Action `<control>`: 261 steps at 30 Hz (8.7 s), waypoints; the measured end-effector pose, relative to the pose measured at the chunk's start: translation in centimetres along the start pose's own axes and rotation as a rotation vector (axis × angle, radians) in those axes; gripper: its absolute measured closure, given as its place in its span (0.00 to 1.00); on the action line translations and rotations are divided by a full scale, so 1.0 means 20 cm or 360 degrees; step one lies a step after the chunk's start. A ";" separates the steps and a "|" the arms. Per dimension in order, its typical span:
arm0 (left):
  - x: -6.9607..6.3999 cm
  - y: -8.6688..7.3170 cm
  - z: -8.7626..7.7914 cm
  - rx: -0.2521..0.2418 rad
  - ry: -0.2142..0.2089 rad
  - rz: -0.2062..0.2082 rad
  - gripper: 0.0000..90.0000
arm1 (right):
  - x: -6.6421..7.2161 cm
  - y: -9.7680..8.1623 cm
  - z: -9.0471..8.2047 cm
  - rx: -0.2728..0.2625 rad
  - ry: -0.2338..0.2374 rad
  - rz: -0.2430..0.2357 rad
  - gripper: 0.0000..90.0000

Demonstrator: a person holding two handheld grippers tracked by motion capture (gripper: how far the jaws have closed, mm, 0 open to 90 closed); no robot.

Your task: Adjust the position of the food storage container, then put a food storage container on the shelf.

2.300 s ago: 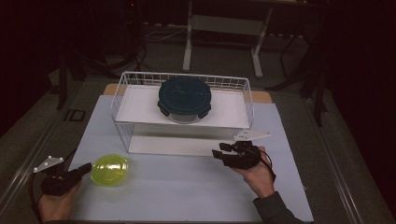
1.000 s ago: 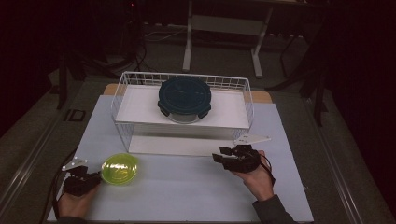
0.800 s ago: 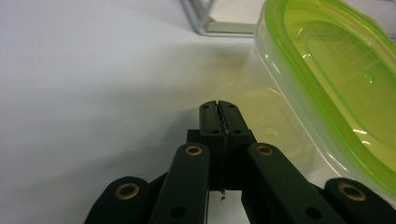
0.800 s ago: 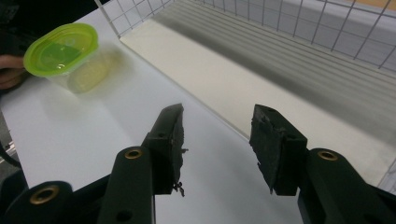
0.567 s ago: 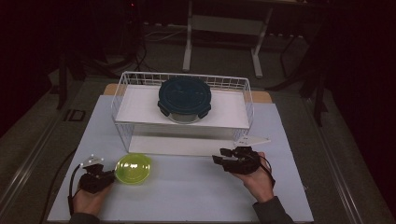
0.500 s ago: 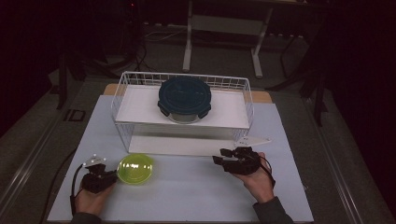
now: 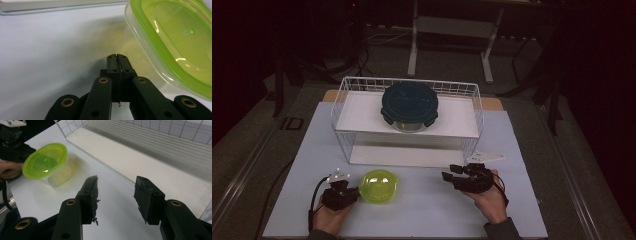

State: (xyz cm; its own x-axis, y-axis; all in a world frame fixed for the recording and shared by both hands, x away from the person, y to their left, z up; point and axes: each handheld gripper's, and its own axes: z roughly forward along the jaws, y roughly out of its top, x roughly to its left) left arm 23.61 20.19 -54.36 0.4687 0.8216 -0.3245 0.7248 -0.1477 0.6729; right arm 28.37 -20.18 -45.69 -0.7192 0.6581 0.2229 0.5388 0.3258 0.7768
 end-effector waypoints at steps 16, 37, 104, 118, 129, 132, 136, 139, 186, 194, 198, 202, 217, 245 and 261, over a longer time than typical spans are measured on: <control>-0.11 -0.04 0.00 0.0033 -0.0108 0.0067 1.00 | 0.00 -0.03 0.00 0.0005 0.0008 0.0012 0.59; -0.20 0.08 0.20 0.0014 -0.0138 0.0057 0.99 | -0.01 -0.05 0.00 0.0003 0.0017 0.0028 0.59; -0.20 0.16 0.03 -0.0130 -0.0403 -0.0117 0.67 | 0.02 -0.02 0.40 0.0208 0.0458 0.0328 0.70; -0.20 0.15 0.00 -0.0112 -0.0413 -0.0117 0.77 | 0.05 -0.05 0.38 0.0232 0.0549 0.0356 0.77; -0.25 0.13 -0.01 -0.0073 -0.0448 -0.0068 0.81 | 0.07 -0.08 0.34 0.0209 0.0609 0.0357 0.87; -0.26 0.14 -0.01 -0.0069 -0.0406 -0.0057 0.85 | 0.07 -0.09 0.33 0.0192 0.0622 0.0357 0.90; -0.26 0.16 -0.01 -0.0082 -0.0398 -0.0073 0.88 | 0.08 -0.09 0.32 0.0173 0.0597 0.0332 0.91; -0.27 0.17 -0.02 -0.0107 -0.0398 -0.0067 0.88 | 0.08 -0.09 0.30 0.0138 0.0589 0.0327 0.91; -0.33 0.25 -0.11 -0.0314 -0.0447 0.0054 0.90 | 0.09 0.01 0.13 -0.0103 0.0548 0.0212 0.92; -0.36 0.29 -0.16 -0.0357 -0.0439 0.0093 0.91 | 0.11 0.05 0.09 -0.0144 0.0542 0.0179 0.92; -0.38 0.32 -0.20 -0.0376 -0.0434 0.0119 0.91 | 0.12 0.08 0.06 -0.0164 0.0544 0.0159 0.92; -0.39 0.34 -0.23 -0.0391 -0.0431 0.0139 0.91 | 0.13 0.11 0.04 -0.0185 0.0540 0.0140 0.92; -0.43 0.43 -0.32 -0.0433 -0.0426 0.0186 0.91 | 0.17 0.22 -0.05 -0.0226 0.0528 0.0084 0.92; -0.54 0.65 -0.55 -0.0549 -0.0424 0.0269 0.91 | 0.24 0.47 -0.23 -0.0327 0.0538 0.0018 0.91; -0.58 0.91 -0.65 -0.0659 -0.0405 0.0290 0.90 | 0.22 0.70 -0.35 -0.0427 0.0527 0.0042 0.91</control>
State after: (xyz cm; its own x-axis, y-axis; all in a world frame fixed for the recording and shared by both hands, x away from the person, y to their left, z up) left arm 24.65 15.11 -29.67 0.7139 0.6355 -0.2940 0.3833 -0.0034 0.9236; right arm 29.78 -17.48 -29.76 -0.8322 0.3959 0.3882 0.4575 0.0947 0.8842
